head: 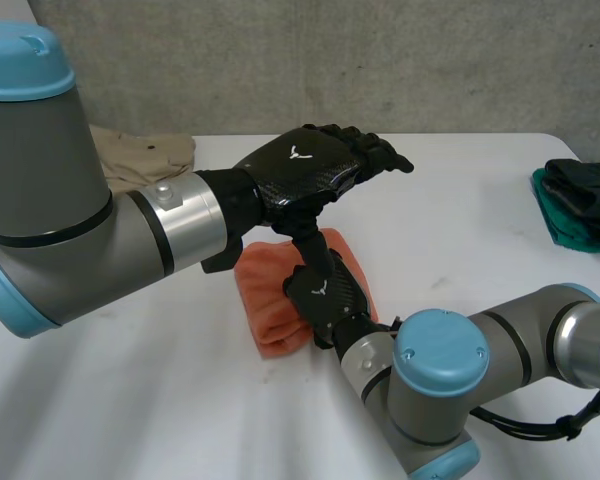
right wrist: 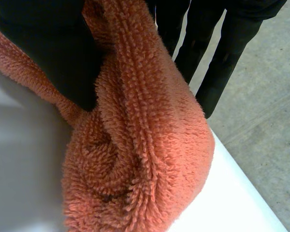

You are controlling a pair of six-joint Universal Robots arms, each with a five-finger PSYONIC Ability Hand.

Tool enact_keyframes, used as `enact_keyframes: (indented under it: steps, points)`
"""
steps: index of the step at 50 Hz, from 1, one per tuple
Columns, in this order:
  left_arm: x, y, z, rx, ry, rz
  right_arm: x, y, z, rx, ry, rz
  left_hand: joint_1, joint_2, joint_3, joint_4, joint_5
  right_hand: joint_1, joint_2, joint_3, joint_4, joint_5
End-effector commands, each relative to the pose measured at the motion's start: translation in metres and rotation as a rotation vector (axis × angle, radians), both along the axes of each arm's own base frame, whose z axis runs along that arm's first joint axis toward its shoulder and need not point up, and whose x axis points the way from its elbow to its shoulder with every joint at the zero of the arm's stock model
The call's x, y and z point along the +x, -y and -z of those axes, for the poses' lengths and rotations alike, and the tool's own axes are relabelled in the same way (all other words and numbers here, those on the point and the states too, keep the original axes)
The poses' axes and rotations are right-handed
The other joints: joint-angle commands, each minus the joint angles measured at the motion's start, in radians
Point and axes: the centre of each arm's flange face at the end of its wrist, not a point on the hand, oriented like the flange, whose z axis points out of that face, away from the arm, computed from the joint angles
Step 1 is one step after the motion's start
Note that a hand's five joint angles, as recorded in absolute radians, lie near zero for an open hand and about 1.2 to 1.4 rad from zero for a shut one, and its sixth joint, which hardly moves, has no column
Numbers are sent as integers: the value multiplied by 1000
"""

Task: Fold the laundry.

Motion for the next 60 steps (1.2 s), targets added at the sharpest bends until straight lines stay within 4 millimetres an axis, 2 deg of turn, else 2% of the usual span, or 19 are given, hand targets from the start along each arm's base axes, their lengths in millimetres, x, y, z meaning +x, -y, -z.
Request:
enact_keyframes:
  steps: [1, 7, 11, 14, 17, 18, 21, 22, 25, 26, 28, 29, 37, 40, 41, 43, 48, 51, 60]
  points:
    - [0, 0, -4, -12, -8, -1, -4, 28, -25, -55, 58, 57, -13, -34, -35, -27, -47, 386, 243, 229, 213, 321]
    - [2, -2, -22, -57, -37, -3, -29, 82, -96, -192, 193, 177, -13, -34, -35, -27, -47, 386, 243, 229, 213, 321]
    - [2, -4, -34, -75, -67, -3, -59, 128, -142, -305, 274, 283, -13, -34, -35, -27, -47, 386, 243, 229, 213, 321]
    - [3, -3, -49, -75, -120, -12, -104, 175, -174, -392, 327, 393, -13, -34, -35, -27, -47, 386, 243, 229, 213, 321]
    - [3, -2, -52, -67, -147, -20, -138, 201, -190, -440, 353, 465, -10, -31, -32, -25, -44, 386, 243, 229, 213, 321]
    - [2, -1, -54, -62, -163, -23, -164, 218, -199, -470, 366, 514, -10, -31, -32, -25, -44, 386, 243, 229, 213, 321]
    - [2, 0, -54, -54, -177, -26, -201, 241, -205, -495, 379, 566, -7, -28, -29, -22, -41, 386, 243, 229, 213, 321]
    - [2, 1, -52, -45, -178, -26, -224, 257, -200, -496, 379, 579, -7, -28, -29, -22, -41, 386, 243, 229, 213, 321]
    - [2, 0, -50, -40, -173, -25, -255, 281, -181, -480, 365, 576, -7, -28, -29, -22, -41, 386, 243, 229, 213, 321]
    - [2, 0, -48, -32, -171, -26, -274, 293, -166, -463, 346, 573, -7, -28, -29, -22, -41, 386, 243, 229, 213, 321]
    - [2, 1, -46, -27, -168, -28, -291, 303, -149, -445, 323, 574, -4, -25, -26, -19, -38, 386, 243, 229, 213, 321]
    - [2, 1, -45, -26, -167, -29, -307, 312, -126, -415, 301, 582, -4, -25, -26, -19, -38, 386, 243, 229, 213, 321]
    - [1, 0, -35, -1, -147, -27, -377, 324, -23, -276, 202, 655, -4, -25, -26, -19, -38, 386, 243, 229, 213, 321]
    - [1, 1, -33, 3, -144, -27, -391, 319, -7, -243, 169, 668, -1, -22, -23, -16, -35, 386, 243, 229, 213, 321]
    - [0, 0, -33, 4, -144, -25, -398, 314, -1, -230, 148, 661, -1, -22, -23, -16, -35, 90, -53, -66, -83, 26]
    - [0, 0, -33, 3, -144, -25, -402, 310, 0, -224, 135, 650, -1, -22, -23, -16, -35, -827, -970, -983, -1000, -892]
    - [1, -1, -38, -9, -150, -25, -408, 303, -31, -255, 133, 616, -1, -22, -23, -16, -35, -836, -979, -992, -1009, -901]
    - [1, -3, -39, -13, -153, -20, -409, 297, -64, -279, 169, 606, -1, -22, -23, -16, -35, -836, -979, -992, -1009, -901]
    - [-2, -11, -40, -3, -155, -5, -423, 252, -136, -150, 296, 638, -1, -22, -23, -16, -35, -836, -979, -992, -1009, -901]
